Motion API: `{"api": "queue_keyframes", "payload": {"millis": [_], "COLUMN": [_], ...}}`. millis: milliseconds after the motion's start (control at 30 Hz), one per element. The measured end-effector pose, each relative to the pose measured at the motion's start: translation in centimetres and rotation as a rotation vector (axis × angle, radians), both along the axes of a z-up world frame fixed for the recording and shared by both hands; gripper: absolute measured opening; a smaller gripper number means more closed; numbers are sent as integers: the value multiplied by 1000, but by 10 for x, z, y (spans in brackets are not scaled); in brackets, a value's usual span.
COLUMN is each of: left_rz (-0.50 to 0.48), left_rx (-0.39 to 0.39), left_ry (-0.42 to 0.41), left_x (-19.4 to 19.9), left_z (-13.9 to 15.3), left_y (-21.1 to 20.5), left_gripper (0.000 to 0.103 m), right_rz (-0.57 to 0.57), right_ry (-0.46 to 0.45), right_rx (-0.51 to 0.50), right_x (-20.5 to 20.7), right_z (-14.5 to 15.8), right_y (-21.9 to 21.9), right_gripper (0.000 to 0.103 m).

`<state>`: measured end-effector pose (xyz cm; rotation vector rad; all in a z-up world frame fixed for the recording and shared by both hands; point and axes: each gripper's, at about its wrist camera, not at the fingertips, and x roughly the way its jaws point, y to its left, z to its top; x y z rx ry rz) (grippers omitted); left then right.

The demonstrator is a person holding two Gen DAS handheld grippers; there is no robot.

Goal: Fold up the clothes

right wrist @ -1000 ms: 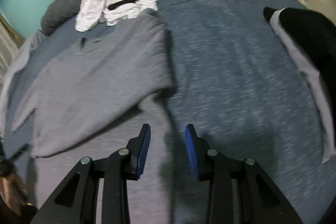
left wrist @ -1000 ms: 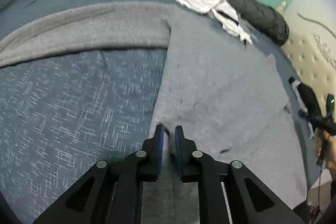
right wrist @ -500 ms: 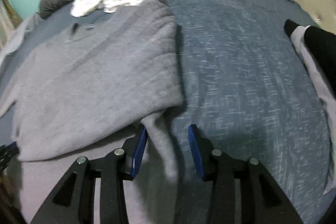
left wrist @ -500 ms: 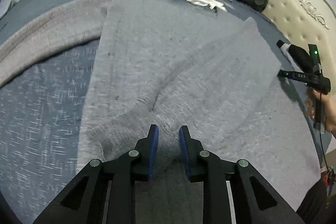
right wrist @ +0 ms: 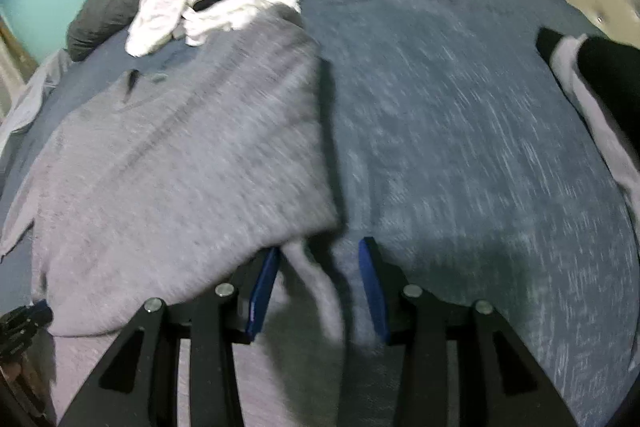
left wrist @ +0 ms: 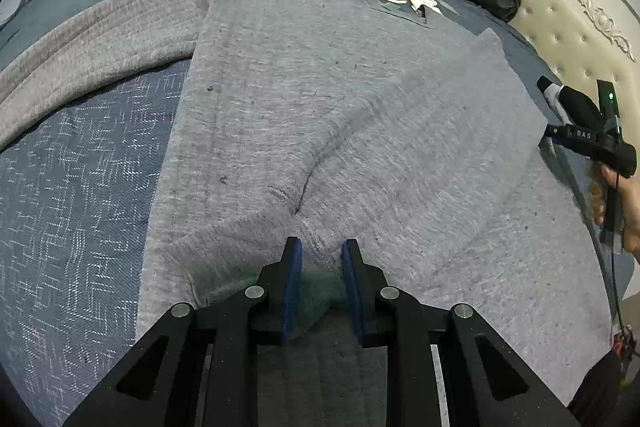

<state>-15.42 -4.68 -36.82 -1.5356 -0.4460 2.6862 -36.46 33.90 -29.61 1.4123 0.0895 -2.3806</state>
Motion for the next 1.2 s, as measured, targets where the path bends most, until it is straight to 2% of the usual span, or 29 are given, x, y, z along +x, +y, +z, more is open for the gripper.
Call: {"api": "queue_keyframes", "payload": {"millis": [133, 267, 333, 400, 500, 533, 567, 700, 800, 933, 1067, 1133, 1200], "left_rz": [-2, -4, -5, -7, -7, -6, -7, -7, -5, -5, -6, -6, -5], "left_rx": [-3, 0, 1, 1, 6, 5, 4, 5, 5, 2, 1, 3, 6], "left_ry": [0, 0, 0, 1, 1, 1, 1, 0, -1, -2, -2, -1, -1], "left_x": [2, 2, 2, 2, 2, 2, 2, 2, 2, 2, 2, 2, 2], "left_z": [-1, -2, -2, -2, -3, -3, -3, -3, -3, -3, -3, -4, -4], "left_y": [0, 0, -1, -1, -2, -2, -2, -3, -3, -3, -3, -3, -4], "left_gripper": [23, 23, 23, 23, 23, 23, 23, 23, 23, 23, 23, 23, 23], "right_rz": [-40, -107, -82, -43, -65, -85, -110, -161, -110, 9, 86, 91, 77], "right_ry": [19, 50, 91, 95, 112, 114, 110, 92, 65, 28, 23, 0, -9], "right_rx": [34, -23, -4, 45, 38, 55, 79, 28, -43, -71, -6, 59, 76], "right_x": [-9, -20, -17, -16, -16, -17, -18, -20, -17, -5, 4, 0, -4], "right_z": [-2, -4, -4, -6, -4, -5, -6, -4, 1, 3, -4, -15, -22], "right_y": [-1, 10, 2, -3, 8, 13, 19, 46, 50, 34, 8, -6, -10], "right_gripper": [41, 41, 41, 39, 39, 36, 20, 18, 18, 20, 25, 26, 27]}}
